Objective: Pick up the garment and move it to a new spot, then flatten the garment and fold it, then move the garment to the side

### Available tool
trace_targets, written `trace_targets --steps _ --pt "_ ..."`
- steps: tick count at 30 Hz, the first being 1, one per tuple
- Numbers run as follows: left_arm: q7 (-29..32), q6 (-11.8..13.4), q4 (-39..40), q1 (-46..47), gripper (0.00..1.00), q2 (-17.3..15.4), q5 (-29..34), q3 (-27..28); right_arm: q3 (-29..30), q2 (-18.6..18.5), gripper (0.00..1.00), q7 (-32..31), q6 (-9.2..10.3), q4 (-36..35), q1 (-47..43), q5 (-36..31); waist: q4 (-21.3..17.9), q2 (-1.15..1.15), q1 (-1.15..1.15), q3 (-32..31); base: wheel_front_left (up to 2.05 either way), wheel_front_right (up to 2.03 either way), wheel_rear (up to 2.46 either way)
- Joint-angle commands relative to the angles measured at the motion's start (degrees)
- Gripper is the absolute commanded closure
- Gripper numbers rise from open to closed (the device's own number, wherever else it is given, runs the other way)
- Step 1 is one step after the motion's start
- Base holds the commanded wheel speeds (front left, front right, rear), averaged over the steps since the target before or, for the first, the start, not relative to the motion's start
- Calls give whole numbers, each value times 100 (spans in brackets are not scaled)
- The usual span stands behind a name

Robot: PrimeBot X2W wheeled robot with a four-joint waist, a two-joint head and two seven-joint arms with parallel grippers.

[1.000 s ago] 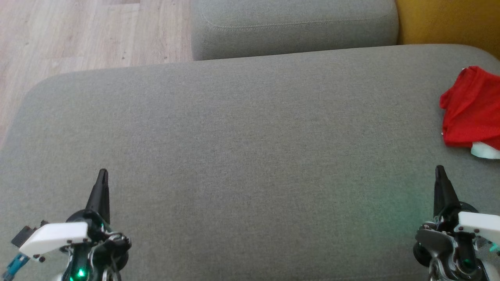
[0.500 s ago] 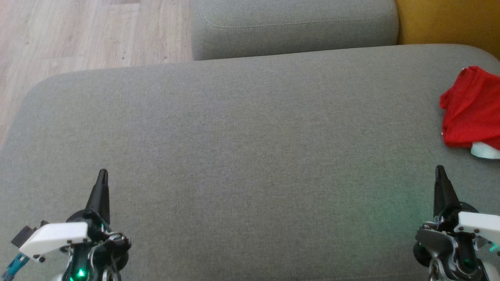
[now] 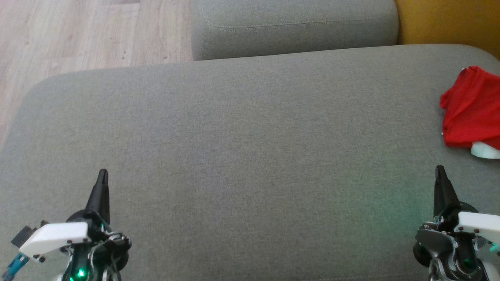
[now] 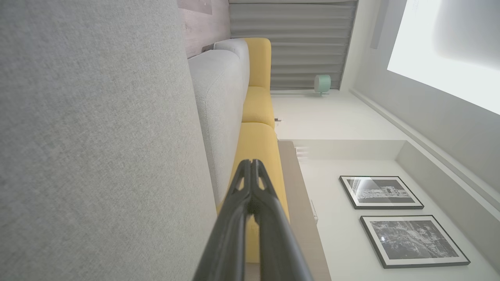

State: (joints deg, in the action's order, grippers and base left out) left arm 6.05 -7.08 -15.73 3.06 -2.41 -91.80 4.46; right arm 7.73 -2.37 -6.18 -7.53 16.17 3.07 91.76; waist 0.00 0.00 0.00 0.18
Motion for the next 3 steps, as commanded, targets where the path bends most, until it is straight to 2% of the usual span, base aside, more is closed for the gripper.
trace_targets --steps 1,3 --pt "45 -41 167 314 100 -47 -36 208 -121 -51 100 -31 4 -214 311 40 0 0 0 0 0 0 0" --pt "45 -41 167 314 100 -47 -36 208 -121 -51 100 -31 4 -214 311 40 0 0 0 0 0 0 0"
